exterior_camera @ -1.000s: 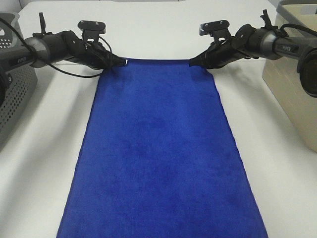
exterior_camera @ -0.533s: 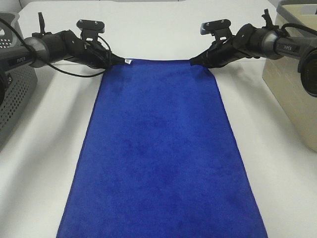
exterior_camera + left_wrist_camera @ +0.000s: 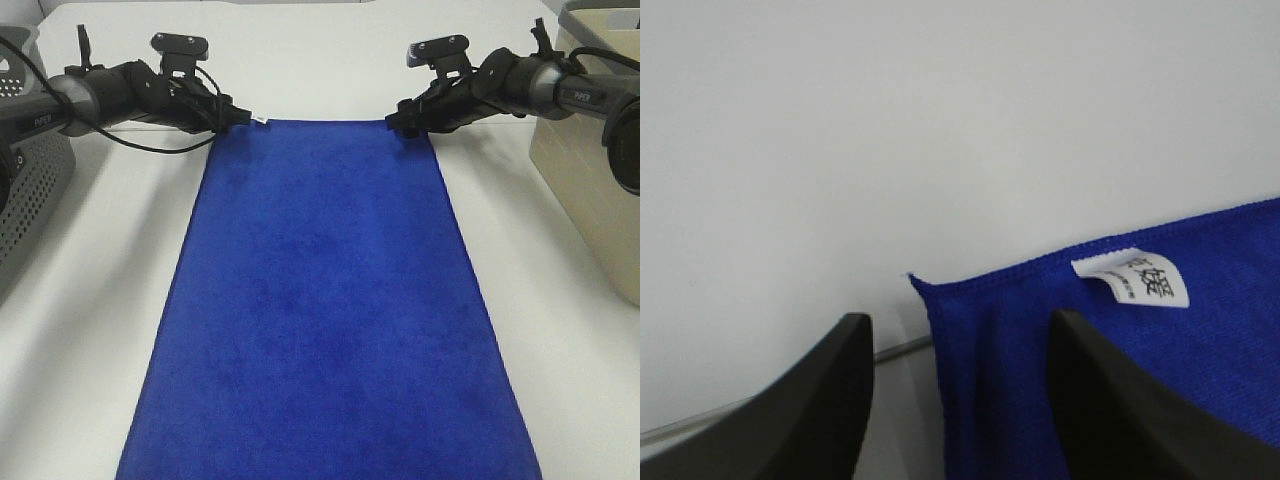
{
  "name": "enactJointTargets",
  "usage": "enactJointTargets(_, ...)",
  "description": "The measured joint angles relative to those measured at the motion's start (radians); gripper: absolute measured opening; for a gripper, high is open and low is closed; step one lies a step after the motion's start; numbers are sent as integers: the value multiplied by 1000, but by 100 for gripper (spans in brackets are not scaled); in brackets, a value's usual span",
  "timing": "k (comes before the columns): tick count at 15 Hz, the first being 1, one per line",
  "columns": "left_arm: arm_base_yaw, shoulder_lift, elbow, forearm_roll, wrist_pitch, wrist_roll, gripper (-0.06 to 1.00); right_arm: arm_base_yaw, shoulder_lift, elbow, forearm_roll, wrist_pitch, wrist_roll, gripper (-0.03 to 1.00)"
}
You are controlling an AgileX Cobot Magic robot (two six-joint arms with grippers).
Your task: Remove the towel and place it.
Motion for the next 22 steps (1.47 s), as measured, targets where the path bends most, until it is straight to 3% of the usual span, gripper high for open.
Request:
enactJointTargets(4,0,-29,0,0,74,0,49,0,-64,0,-17,137,-15,74)
enactJointTargets(6,0,-76,-1,13,180,-16,49,-2,-123,0,-17,269,-19,74)
enactJointTargets(8,0,-127,-3,83,346,-95,50,-4,-173,0,-18,415,-4,74)
enactJointTargets(10,0,-177,-25,201,571,-236,58,-3,-240,0,-19,597,19,74)
enactJointTargets(11,0,-190,-34,235,639,-273,61,-3,-255,0,-20,633,30,74)
enactJointTargets(13,0,-234,-81,324,864,-371,70,-3,-327,0,-19,764,101,74)
enactJointTargets(14,0,-257,-123,346,964,-390,73,-3,-378,0,-38,812,191,75)
enactJointTargets(19,0,-342,-164,346,985,-448,74,-4,-518,-1,-202,944,390,78)
enactJointTargets(22,15,-416,-164,347,988,-465,74,-5,-601,-2,-335,959,482,78)
